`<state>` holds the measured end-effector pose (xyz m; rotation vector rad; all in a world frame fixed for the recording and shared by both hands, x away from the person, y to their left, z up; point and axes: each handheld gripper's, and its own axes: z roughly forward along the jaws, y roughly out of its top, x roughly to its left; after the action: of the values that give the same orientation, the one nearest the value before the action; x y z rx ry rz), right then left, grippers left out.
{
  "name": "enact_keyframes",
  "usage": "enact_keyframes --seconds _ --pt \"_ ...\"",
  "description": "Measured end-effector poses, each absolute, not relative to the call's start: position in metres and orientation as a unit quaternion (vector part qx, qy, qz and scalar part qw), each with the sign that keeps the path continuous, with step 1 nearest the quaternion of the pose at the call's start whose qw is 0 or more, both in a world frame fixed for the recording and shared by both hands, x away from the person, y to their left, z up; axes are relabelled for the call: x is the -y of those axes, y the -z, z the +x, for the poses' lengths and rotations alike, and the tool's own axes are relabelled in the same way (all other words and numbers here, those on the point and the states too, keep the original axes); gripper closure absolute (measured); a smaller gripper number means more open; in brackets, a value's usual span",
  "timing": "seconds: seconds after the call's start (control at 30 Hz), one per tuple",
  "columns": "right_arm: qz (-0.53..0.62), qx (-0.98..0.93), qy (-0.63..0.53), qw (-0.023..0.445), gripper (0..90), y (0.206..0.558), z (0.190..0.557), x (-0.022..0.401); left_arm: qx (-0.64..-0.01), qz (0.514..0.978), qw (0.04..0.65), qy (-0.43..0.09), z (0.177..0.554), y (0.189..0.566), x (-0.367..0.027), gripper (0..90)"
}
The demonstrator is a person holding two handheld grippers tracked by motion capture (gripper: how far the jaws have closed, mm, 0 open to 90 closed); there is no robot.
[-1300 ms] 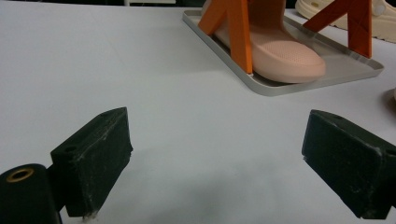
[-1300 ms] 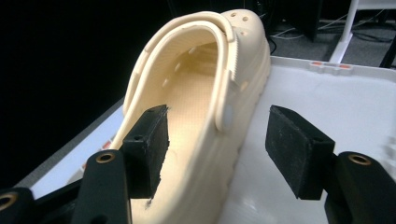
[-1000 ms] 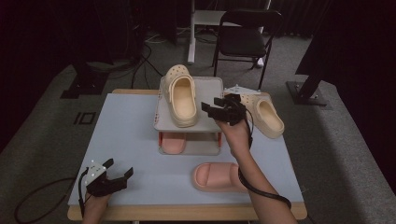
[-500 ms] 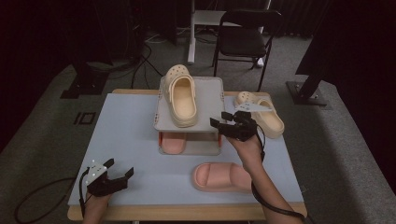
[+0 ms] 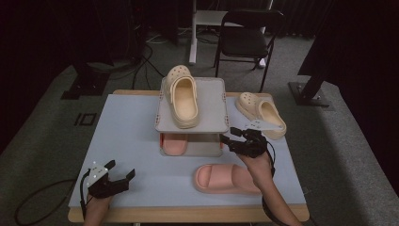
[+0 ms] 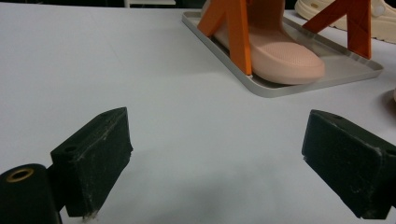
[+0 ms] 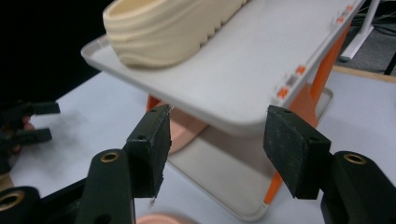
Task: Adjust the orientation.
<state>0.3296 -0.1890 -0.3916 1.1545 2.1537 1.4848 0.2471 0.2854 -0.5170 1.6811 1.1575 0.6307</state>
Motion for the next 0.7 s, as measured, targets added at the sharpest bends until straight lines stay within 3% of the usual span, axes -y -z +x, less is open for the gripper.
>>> enact_keyframes --seconds 0.7 --pt "0.38 -0.786 -0.473 0.122 40.5 0.457 0.312 0.233 -0.474 0.689 0.485 -0.256 0.247 0.517 -0.284 8.2"
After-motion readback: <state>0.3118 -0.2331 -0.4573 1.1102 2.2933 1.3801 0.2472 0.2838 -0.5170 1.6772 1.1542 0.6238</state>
